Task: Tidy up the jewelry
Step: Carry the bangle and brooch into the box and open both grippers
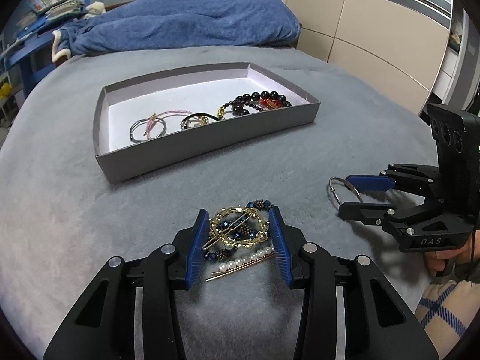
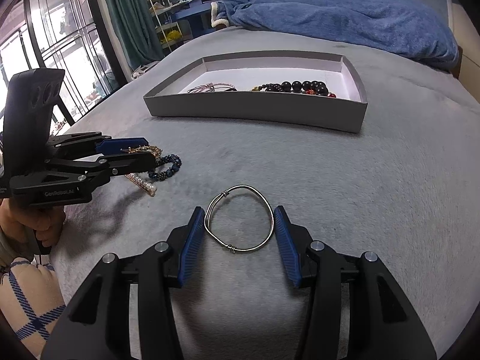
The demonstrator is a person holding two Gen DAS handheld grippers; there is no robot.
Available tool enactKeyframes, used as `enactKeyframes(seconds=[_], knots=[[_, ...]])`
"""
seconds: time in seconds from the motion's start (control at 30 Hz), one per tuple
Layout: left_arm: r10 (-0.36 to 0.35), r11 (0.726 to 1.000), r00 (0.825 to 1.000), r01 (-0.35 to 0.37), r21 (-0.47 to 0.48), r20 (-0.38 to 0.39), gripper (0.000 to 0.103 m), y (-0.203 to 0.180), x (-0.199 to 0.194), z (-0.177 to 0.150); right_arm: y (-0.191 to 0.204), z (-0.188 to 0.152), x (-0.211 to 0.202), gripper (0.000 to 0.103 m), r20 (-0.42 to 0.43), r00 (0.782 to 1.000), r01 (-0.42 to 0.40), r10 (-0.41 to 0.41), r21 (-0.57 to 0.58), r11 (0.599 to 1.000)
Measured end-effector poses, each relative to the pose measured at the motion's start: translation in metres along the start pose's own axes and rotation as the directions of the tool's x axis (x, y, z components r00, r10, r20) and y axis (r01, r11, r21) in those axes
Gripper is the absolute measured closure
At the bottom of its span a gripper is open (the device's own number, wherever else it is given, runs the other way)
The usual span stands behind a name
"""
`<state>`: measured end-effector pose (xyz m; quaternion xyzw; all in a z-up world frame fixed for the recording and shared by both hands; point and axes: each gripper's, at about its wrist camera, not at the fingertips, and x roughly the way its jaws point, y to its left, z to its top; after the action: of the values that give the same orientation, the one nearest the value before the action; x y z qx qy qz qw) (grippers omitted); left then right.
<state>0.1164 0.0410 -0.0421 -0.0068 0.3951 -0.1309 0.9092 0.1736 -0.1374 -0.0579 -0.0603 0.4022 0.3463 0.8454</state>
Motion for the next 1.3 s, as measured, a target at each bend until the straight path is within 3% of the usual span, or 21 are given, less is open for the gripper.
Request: enactKeyframes(seconds=[0.37, 0.73, 1.0, 1.3], knots=[[0.052, 0.999, 0.997, -0.051, 0.017, -0.052, 0.057, -0.002, 0.007, -0.002, -0.001, 0.0, 0.0, 0.055, 0.004, 1.0, -0.006, 0.006, 0.009, 1.0], [0.034, 0.999, 0.999, -0.034, 0.002, -0.004, 0.061, 0.004, -0.004, 0.005, -0.009, 0.008, -0.007, 0.055, 0.042, 0.999, -0.019, 0.017, 0.05, 0.999], [0.061, 0.998, 0.996, -0.059, -0.026, 0.065, 0.061, 0.017, -0.011, 0.045, -0.016, 0.05, -0.007, 0.055, 0.095, 0.995, 0.007, -0.01, 0.03, 1.0], [0.119, 0.989, 0.988, -0.11, -0.096, 0.094, 0.061, 0.041, 0.009, 0.091, -0.037, 0.11, 0.013, 0.055, 0.123, 0.991, 0.051, -0.056, 0.044, 0.998]])
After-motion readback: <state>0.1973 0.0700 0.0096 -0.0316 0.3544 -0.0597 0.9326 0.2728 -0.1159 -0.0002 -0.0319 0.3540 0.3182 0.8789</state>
